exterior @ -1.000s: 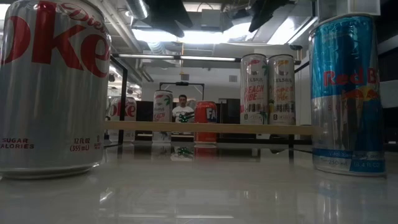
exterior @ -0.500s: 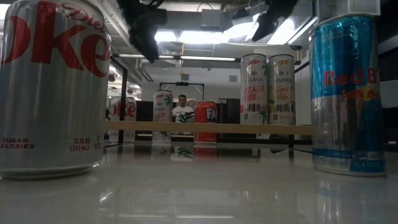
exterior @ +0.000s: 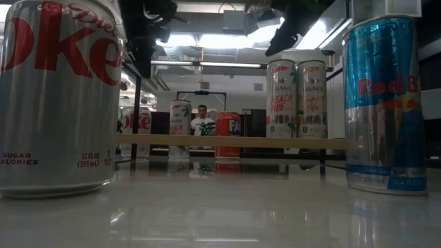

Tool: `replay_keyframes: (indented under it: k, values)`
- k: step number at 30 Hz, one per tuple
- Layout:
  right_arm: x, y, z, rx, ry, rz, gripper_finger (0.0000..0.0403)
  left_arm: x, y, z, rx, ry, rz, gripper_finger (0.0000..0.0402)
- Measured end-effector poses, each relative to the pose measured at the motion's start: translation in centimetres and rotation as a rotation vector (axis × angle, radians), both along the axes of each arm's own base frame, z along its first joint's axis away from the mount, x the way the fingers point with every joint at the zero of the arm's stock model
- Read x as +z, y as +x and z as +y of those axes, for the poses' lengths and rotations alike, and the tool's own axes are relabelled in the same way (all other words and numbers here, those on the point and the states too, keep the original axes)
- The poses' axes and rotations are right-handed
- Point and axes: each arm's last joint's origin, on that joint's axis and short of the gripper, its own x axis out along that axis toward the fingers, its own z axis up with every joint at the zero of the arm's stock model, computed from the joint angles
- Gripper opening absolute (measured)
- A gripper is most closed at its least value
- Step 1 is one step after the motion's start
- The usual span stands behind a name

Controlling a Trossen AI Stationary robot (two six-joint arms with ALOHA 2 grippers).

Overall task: Place canned beverage on shelf
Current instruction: Put the top left silver-red soda can on the shelf

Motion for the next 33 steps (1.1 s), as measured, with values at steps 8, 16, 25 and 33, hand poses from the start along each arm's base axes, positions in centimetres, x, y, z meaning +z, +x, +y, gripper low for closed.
replay_keyframes:
  k: [8, 16, 25, 33]
  values:
    - [0.1, 0.1, 0.0, 0.0, -0.006, -0.012, 0.036, 0.0, 0.0, 0.0, 0.012, 0.004, -0.001, 0.0314]
    - [0.1, 0.1, 0.0, -0.001, -0.006, -0.012, 0.036, -0.1, 0.1, -0.1, -0.001, -0.041, -0.032, 0.0314]
    - [0.1, 0.1, -0.1, 0.0, -0.009, -0.018, 0.036, -0.1, 0.2, -0.3, -0.001, -0.102, -0.08, 0.0337]
    - [0.1, 0.1, -0.1, 0.0, -0.009, -0.018, 0.036, -1.2, -0.1, -0.1, 0.104, -0.145, -0.1, 0.0347]
